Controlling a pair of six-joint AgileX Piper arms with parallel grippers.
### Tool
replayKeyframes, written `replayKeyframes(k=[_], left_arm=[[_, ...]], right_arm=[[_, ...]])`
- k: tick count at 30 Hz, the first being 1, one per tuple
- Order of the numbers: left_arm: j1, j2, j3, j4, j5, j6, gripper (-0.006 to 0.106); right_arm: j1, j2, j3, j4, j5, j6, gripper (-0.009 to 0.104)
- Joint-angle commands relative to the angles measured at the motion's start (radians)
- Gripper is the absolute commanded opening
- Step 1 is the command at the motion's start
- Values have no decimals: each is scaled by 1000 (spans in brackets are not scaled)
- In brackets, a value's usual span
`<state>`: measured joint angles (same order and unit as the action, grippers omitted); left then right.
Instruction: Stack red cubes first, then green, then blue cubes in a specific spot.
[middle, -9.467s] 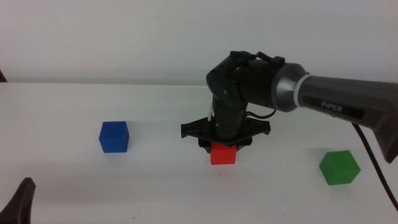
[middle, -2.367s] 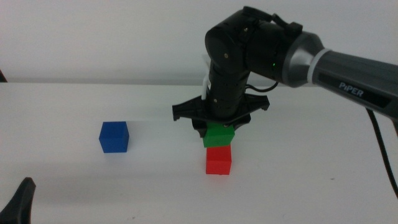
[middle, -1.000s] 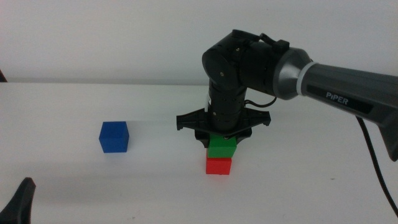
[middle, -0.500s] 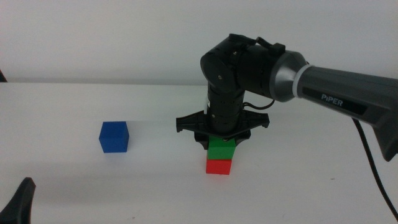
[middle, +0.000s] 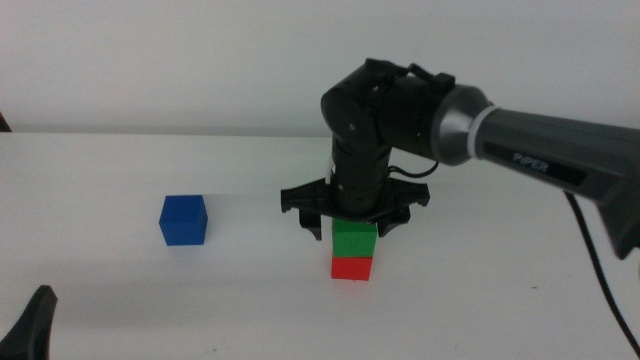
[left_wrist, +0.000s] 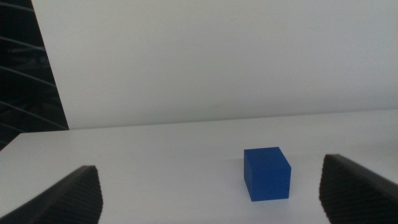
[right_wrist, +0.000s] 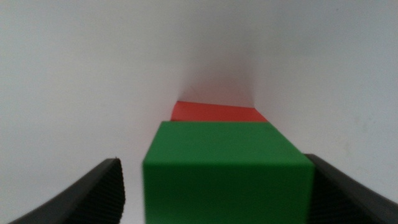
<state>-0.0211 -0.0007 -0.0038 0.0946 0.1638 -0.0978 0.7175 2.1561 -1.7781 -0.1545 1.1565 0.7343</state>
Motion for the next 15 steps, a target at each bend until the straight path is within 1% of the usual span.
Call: replayKeyframes(k=[1,5,8,10,12,14,15], left_arm=[[0,-36,41,-1,-16,-8,94],[0,-36,41,-1,-16,-8,94],[0,-36,41,-1,-16,-8,94],[0,-36,41,-1,-16,-8,94],[0,-36,41,-1,-16,-8,94],[0,-36,41,-1,-16,-8,94],[0,-36,41,-1,-16,-8,94]], right_arm=[[3,-72,0,-12,-2,-19,75],[-12,-228,0,-17,36,-110,75],[-47,-400,36,-15,44,-237,75],[-88,-537,112,-12,21,-353,75],[-135,-670,214,12,-16,-486,75],[-193,-826,354,51,-85,-608,75],[-220,-890,413,73,-127,-642,75]])
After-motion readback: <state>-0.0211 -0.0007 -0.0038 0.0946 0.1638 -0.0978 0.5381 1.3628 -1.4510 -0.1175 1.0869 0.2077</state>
